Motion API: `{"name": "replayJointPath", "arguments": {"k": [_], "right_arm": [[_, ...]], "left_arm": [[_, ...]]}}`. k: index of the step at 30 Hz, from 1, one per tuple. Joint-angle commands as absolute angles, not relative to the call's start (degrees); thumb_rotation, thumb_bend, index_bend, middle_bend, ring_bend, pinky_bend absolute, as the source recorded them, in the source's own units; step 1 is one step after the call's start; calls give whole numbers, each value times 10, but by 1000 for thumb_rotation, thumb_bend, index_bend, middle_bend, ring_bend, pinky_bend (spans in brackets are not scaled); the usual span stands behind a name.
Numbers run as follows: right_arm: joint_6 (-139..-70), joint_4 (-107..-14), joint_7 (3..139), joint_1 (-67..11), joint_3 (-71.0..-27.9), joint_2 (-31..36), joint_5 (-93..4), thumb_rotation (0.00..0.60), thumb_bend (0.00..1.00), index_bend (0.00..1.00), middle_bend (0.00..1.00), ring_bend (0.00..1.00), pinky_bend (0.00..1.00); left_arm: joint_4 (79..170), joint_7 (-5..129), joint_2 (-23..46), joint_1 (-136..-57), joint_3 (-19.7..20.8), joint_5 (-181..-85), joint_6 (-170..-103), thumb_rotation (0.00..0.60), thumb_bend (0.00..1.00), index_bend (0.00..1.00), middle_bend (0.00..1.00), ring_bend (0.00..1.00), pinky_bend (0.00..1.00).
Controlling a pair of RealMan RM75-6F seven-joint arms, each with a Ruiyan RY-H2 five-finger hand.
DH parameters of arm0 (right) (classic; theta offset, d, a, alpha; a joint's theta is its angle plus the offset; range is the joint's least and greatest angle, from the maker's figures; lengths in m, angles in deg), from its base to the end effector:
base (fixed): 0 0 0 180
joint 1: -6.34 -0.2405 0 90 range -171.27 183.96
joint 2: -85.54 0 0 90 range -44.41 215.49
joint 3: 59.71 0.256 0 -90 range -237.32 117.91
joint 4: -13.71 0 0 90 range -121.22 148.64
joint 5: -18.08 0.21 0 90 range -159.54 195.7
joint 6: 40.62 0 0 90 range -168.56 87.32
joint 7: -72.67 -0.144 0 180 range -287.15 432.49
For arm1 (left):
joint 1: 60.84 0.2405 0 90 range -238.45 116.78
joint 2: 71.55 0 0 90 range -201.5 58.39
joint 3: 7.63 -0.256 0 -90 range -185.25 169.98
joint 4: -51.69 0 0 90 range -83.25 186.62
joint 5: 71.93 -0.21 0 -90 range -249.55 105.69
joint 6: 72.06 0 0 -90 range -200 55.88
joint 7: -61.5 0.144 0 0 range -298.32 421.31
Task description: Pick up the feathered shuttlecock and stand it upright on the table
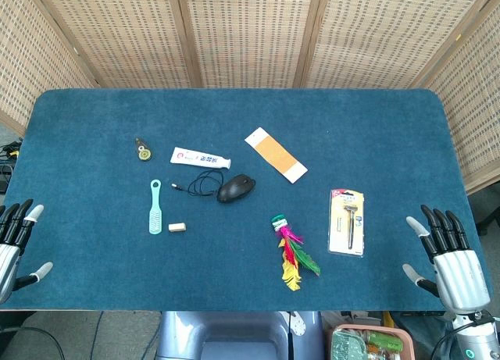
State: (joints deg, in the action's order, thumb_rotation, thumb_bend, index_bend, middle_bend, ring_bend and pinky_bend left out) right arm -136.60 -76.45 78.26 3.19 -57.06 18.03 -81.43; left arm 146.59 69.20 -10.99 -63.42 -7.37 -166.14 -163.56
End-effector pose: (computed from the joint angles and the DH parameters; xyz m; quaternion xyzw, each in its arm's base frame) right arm -0.2775 -0.1656 0.1553 0.6242 -0.2692 0.4573 0.5734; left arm -0.2919 0.1578 0.1749 -0.6400 -0.3029 -0.3793 0.5956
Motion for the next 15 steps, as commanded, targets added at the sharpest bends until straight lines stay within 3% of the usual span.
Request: {"name": "replayJointPath", "arguments": {"k": [1,9,15], "right_arm": [[-1363,-763,782,30,-572,179,-815,600,0,0,0,0,0],[-1307,-749,752,-6,-592,176,-851,600,0,10,0,0,0],[-1223,-681,681,-102,-610,155,-939,600,0,180,0,0,3]], "left_arm": [[1467,692,-110,-635,-73,-1660,-1634,600,0,0,0,0,0],[1470,694,-108,-637,-65,-1646,-1630,600,0,0,0,0,0],[1469,706,-103,-644,-56,-1624,-1616,600,0,0,0,0,0]]}}
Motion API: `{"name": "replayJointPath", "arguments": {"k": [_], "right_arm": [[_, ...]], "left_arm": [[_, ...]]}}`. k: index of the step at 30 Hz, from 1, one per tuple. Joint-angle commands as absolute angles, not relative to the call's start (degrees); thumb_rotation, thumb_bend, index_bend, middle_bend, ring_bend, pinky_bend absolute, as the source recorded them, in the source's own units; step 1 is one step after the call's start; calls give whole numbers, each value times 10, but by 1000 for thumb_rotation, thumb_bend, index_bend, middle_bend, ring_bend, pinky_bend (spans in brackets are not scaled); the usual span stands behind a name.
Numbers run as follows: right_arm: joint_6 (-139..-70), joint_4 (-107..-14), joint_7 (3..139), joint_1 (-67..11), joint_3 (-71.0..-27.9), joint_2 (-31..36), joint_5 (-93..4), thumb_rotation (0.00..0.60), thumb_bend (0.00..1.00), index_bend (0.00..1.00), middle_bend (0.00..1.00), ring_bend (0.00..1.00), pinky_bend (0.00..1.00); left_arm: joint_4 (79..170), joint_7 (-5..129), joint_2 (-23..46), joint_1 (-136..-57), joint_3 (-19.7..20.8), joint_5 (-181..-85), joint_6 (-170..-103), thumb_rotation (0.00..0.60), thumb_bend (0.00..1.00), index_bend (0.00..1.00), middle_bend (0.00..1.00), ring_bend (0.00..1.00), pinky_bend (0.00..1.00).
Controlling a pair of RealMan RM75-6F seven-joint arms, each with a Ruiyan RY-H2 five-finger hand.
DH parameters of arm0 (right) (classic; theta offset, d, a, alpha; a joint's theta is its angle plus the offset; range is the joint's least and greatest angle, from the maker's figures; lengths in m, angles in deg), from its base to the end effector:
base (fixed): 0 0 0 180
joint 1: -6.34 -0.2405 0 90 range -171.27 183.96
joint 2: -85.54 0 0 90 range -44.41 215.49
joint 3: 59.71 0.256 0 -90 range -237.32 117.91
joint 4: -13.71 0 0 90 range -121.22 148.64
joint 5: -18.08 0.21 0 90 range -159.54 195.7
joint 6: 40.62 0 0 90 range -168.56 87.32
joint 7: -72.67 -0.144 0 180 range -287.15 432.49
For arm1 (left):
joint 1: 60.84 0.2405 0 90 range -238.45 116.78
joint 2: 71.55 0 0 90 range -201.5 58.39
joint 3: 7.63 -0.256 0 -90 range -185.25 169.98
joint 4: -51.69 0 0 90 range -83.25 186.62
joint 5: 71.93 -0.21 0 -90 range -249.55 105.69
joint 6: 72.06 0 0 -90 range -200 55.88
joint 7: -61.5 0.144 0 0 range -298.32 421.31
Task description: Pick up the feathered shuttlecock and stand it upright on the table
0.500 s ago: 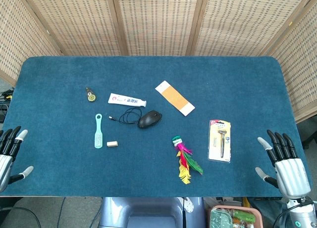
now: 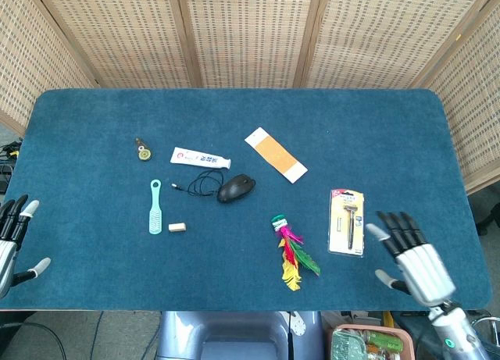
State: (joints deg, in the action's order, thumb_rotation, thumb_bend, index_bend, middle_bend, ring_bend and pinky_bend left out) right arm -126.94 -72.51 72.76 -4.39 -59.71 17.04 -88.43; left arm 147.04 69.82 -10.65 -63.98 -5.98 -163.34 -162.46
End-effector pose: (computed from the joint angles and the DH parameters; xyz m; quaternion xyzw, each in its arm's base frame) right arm -0.2641 -0.1903 0.1186 0.7189 -0.2697 0.4511 0.4549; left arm -0.2939 0.1662 0.1760 -0.6273 -0.3093 -0.3750 0.6085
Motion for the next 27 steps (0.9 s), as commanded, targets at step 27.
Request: {"name": "replayJointPath", "arguments": {"k": [27], "right_arm": [[-1096,-482,685,-307,-642,42,-1044,600,159,408,17,0,128]], "left_arm": [[1464,755,-81,-665,-30,-1546,-1570,600,0,0,0,0,0]]}}
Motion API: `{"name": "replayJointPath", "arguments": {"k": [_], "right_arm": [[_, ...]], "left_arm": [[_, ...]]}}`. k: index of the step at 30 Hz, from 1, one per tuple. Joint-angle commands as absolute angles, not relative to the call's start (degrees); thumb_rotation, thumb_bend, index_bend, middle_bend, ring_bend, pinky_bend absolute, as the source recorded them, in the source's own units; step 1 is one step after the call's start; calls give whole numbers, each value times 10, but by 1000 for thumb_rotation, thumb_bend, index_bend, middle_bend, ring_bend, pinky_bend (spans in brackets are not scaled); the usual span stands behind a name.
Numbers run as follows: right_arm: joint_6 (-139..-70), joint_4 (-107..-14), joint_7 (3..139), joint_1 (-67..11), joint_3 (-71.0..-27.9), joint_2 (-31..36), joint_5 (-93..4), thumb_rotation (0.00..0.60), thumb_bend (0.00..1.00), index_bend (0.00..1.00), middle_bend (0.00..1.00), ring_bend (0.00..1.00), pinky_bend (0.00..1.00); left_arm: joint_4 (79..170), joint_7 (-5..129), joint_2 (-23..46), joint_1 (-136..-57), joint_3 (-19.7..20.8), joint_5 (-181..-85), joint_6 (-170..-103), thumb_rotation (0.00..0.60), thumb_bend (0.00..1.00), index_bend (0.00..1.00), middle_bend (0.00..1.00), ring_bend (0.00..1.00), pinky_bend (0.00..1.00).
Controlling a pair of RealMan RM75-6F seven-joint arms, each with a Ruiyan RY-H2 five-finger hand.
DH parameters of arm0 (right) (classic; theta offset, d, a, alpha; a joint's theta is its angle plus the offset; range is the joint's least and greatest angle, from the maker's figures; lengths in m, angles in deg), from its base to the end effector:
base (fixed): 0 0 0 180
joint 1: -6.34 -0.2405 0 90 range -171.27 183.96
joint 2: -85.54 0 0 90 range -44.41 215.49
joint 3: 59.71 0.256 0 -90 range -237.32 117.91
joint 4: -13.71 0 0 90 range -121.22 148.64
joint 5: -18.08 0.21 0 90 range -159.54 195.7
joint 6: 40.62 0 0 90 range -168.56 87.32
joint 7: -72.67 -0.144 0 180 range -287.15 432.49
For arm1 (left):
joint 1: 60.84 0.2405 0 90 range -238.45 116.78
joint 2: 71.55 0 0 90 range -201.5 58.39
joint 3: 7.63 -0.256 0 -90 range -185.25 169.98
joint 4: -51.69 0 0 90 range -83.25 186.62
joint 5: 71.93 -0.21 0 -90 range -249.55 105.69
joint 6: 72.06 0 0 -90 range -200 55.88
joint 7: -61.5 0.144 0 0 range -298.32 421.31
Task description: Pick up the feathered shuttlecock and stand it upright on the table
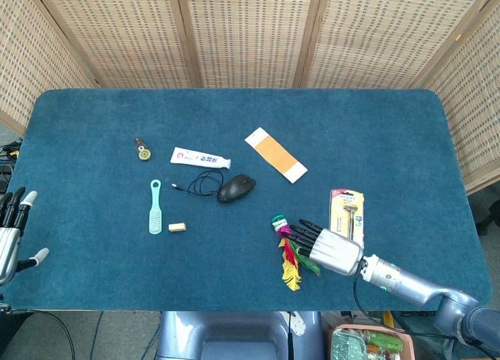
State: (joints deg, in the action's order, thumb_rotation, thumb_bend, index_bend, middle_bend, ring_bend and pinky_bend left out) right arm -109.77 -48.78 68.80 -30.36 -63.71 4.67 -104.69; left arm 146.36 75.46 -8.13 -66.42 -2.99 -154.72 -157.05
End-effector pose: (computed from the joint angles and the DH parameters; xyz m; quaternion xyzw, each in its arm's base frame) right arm -0.2253 -0.2857 0.0209 0.9043 -0.0483 0.3418 0.2511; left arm -0.3061 0.1906 0.1662 -0.6133 -0.3243 -0.3267 0.6419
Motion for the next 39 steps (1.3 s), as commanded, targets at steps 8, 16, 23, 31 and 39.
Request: {"name": "replayJointPath", "arguments": {"k": [8,16,23,31,39], "right_arm": [[-1111,-456,674,-316,-656,20,-1034,600,247,460,37,0,140],[-1123,-444,664,-322,-666,5,-1022,600,299,504,52,0,147],[-1123,-441,663,-327,-671,-8,-1014,600,302,518,59,0,154],[-1123,-432,666,-330,-680,-20,-1003,600,354,627,80,0,166],[-1133,-423,663,-330,-685,-28,-992,600,362,636,94,0,172]], "left_arm": [[1465,756,-82,-667,-30,-1541,-1565,600,0,0,0,0,0],[1466,755,-83,-668,-30,-1540,-1565,600,0,0,0,0,0],[1466,753,-83,-669,-31,-1538,-1564,600,0,0,0,0,0],[1466,751,-84,-669,-30,-1536,-1565,600,0,0,0,0,0],[1467,750,-85,-670,-30,-1535,-1564,600,0,0,0,0,0]]}}
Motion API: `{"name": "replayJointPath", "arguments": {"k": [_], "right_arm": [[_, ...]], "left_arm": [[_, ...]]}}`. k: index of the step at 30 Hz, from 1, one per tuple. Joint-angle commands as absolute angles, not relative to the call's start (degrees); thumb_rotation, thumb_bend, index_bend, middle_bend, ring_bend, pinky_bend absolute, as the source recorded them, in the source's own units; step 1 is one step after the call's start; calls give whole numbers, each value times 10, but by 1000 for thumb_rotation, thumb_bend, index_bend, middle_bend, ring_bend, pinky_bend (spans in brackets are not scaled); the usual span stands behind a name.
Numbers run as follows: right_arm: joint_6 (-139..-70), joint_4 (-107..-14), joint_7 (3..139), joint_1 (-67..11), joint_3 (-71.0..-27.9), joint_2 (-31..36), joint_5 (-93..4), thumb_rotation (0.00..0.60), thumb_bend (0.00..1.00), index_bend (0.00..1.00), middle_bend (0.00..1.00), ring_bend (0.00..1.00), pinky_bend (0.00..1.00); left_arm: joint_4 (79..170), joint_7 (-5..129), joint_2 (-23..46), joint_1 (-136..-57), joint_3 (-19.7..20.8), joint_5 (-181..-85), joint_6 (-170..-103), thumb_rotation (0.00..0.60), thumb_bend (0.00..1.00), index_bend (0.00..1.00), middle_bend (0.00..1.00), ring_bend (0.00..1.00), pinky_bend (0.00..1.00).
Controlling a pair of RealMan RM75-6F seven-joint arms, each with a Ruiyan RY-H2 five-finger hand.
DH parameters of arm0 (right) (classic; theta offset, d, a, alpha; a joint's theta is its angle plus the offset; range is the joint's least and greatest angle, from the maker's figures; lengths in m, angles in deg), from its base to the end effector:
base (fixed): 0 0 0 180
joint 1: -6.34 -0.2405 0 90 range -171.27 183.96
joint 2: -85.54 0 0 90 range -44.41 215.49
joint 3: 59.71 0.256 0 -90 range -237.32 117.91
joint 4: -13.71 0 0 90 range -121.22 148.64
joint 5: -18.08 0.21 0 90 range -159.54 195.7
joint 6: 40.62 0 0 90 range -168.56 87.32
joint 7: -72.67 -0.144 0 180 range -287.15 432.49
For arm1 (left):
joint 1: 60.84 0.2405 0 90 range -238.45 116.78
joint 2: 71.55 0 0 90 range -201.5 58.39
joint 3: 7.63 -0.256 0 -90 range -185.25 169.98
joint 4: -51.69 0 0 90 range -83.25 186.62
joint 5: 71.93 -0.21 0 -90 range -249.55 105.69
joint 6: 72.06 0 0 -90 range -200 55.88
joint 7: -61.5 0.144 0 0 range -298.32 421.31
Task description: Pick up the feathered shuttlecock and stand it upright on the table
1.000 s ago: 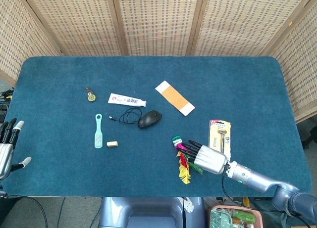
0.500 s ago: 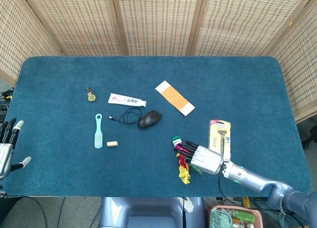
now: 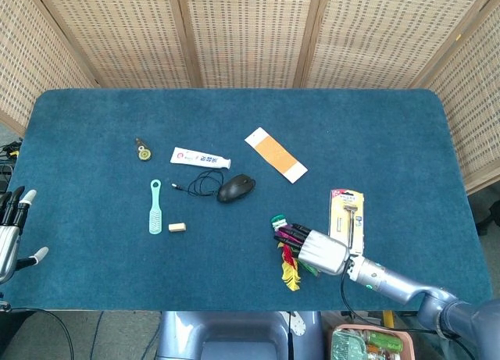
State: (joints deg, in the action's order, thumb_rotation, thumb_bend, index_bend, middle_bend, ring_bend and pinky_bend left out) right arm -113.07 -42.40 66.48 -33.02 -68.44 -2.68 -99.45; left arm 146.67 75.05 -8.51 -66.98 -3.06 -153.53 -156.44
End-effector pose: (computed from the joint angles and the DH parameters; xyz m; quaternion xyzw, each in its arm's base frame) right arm -0.2199 -0.2878 -0.0101 0.8983 -0.0725 0.3641 0.2349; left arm -0.3071 0.1932 0.1673 -0.6108 -0.3316 -0.3245 0.6416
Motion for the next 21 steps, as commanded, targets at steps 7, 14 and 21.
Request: {"name": "replayJointPath", "arguments": {"k": [7,14,21], "right_arm": [[-1152,-452,626,-332,-674,-23,-966,600,381,642,96,0,178],[-1134,-544,587,-349,-634,4,-908,600,388,648,96,0,184],[-1065,-636,563,-371,-574,25,-807,600,391,649,96,0,186]], "left_arm": [[1468,749,-86,-671,-30,-1532,-1562,600,0,0,0,0,0],[1471,746,-90,-670,-31,-1531,-1562,600,0,0,0,0,0],[1474,738,-95,-670,-31,-1528,-1561,600,0,0,0,0,0]]}}
